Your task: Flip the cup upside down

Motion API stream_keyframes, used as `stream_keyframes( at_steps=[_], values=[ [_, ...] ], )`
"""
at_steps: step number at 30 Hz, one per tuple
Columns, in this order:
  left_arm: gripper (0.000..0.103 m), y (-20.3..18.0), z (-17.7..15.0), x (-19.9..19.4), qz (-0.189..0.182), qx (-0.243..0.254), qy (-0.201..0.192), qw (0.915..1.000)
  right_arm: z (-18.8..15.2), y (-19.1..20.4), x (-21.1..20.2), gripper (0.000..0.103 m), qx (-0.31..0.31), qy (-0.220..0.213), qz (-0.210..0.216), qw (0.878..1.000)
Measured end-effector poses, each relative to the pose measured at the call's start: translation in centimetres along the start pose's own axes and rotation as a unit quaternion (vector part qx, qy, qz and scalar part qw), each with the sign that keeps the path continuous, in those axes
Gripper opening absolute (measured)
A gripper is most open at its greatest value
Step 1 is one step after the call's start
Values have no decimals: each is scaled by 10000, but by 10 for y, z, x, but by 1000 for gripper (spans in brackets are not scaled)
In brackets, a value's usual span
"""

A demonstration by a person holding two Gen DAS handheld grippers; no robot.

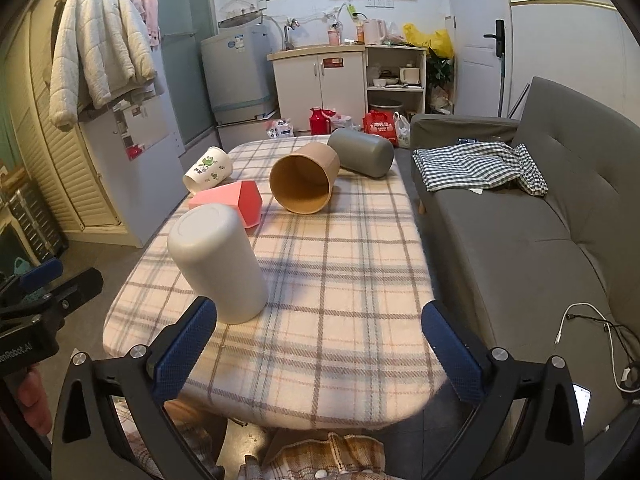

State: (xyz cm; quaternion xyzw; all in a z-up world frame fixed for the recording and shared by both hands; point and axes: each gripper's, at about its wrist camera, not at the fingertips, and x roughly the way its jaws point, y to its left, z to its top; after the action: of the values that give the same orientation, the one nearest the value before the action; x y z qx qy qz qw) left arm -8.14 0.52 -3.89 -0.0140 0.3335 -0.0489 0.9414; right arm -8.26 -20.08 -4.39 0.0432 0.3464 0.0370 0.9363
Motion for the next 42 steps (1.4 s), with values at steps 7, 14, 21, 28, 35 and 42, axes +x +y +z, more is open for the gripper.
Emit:
stream_keyframes(
  at_steps=[7, 14, 21, 28, 35, 42],
  values=[
    [103, 1, -1, 0, 44, 6, 11, 10000, 0, 1, 1, 103, -3, 37, -2, 10000],
    [103, 5, -2, -1, 37, -18, 5, 10000, -2, 3, 2, 103, -2, 65, 10, 10000],
    [103, 3, -2, 1, 60, -23, 34, 10000, -3, 3, 3, 103, 10, 95, 17, 10000],
    [103, -1, -2, 3, 105, 20, 35, 9999, -3, 3, 6, 103, 8, 137, 24, 9999],
    [103, 0, -2, 3, 180, 6, 6, 9998, -3, 3, 8, 103, -3, 152, 8, 9999],
    [103, 1, -2, 3, 165, 31, 11, 9999, -5, 4, 11, 103, -39, 166, 7, 9999]
  ],
)
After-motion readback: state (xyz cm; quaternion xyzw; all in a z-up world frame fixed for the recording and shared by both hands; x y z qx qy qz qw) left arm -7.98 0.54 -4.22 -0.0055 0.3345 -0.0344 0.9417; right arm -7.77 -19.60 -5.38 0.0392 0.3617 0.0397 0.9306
